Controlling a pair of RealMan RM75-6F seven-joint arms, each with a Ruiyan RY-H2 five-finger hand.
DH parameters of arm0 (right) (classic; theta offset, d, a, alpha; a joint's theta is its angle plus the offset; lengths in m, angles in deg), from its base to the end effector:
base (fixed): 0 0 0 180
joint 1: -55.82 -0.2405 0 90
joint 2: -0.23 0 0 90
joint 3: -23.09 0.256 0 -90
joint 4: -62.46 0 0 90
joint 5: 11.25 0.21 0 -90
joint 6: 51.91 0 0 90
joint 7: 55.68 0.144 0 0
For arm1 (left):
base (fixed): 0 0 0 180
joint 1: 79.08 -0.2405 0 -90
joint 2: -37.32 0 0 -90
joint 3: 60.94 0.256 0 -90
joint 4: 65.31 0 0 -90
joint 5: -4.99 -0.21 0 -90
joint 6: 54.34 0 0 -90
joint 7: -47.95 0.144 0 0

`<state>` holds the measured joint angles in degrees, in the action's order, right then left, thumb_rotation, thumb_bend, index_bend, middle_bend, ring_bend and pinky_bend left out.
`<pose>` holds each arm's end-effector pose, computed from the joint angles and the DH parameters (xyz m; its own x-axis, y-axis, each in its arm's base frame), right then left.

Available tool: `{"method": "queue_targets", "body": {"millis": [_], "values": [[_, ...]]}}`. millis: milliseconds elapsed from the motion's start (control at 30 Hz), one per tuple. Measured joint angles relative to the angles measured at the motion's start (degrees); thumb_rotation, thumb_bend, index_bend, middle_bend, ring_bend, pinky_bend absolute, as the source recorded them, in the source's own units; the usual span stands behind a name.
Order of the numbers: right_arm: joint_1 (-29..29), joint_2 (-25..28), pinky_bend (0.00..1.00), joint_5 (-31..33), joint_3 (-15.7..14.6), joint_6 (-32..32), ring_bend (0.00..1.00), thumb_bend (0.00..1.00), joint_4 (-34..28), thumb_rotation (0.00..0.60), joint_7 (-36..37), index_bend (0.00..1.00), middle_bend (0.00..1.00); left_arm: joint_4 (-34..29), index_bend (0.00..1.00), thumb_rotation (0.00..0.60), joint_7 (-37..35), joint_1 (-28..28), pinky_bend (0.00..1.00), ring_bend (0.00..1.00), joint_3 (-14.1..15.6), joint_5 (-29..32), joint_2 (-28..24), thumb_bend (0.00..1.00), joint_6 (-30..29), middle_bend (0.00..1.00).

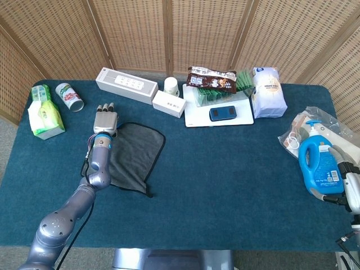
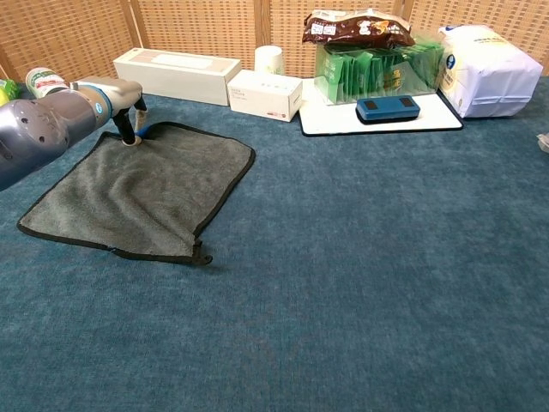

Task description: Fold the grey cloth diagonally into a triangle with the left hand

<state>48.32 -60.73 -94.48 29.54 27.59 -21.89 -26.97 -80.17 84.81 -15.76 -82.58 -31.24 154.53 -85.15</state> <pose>-0.3388 -0.2120 0.1951 0.0851 0.0117 0.9963 -0.9963 0.0159 0.0849 -0.1896 0.4906 -0.0399 0.6544 0.2954 0.6961 0.7176 0.0477 -0.6948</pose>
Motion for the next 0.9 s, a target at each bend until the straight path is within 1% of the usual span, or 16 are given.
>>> {"method": "queue_targets", "body": {"millis": [100,300,433,633,733,867,900], "values": [[0.0,0.0,0.05,0.0,0.0,0.0,0.00,0.04,0.0,0.600,0.0,0.00,0.00,0.5,0.65,0.600,-0.3,-0.1,0.14,0.00,-0.3,-1.1,0.2,0.47,-0.1,0.00],[0.0,0.0,0.05,-0.1,0.0,0.0,0.00,0.04,0.0,0.600,0.0,0.00,0.00,0.8,0.67,0.600,-0.8,-0.4,0.14,0.00,-1.0,-2.6,0.3,0.48,-0.1,0.00],[-0.1,-0.1,0.05,-0.3,-0.2,-0.1,0.00,0.04,-0.1,0.600,-0.3,0.00,0.00,-0.8,0.67,0.600,-2.3,-0.7,0.14,0.00,-1.7,-3.2,-0.6,0.49,0.0,0.00],[-0.1,-0.2,0.05,-0.6,-0.3,0.0,0.00,0.04,-0.2,0.600,-0.6,0.00,0.00,-6.3,0.68,0.600,-4.1,-1.8,0.13,0.00,-2.5,-3.8,-4.0,0.49,0.5,0.00],[-0.1,-0.2,0.05,-0.8,-0.4,0.2,0.00,0.04,-0.4,0.600,-0.8,0.00,0.00,-10.4,0.68,0.600,-4.5,-2.7,0.13,0.00,-2.4,-4.4,-6.4,0.49,0.4,0.00],[-0.1,-0.2,0.05,-1.0,-0.5,0.3,0.00,0.04,-0.6,0.600,-1.1,0.00,0.00,-19.0,0.68,0.600,-4.6,-4.5,0.12,0.00,-1.8,-4.9,-10.8,0.49,-0.1,0.00],[-0.1,-0.2,0.05,-1.1,-0.5,0.2,0.00,0.04,-0.6,0.600,-1.2,0.00,0.00,-22.0,0.68,0.600,-4.5,-5.1,0.12,0.00,-1.5,-4.9,-12.3,0.49,-0.3,0.00]]}}
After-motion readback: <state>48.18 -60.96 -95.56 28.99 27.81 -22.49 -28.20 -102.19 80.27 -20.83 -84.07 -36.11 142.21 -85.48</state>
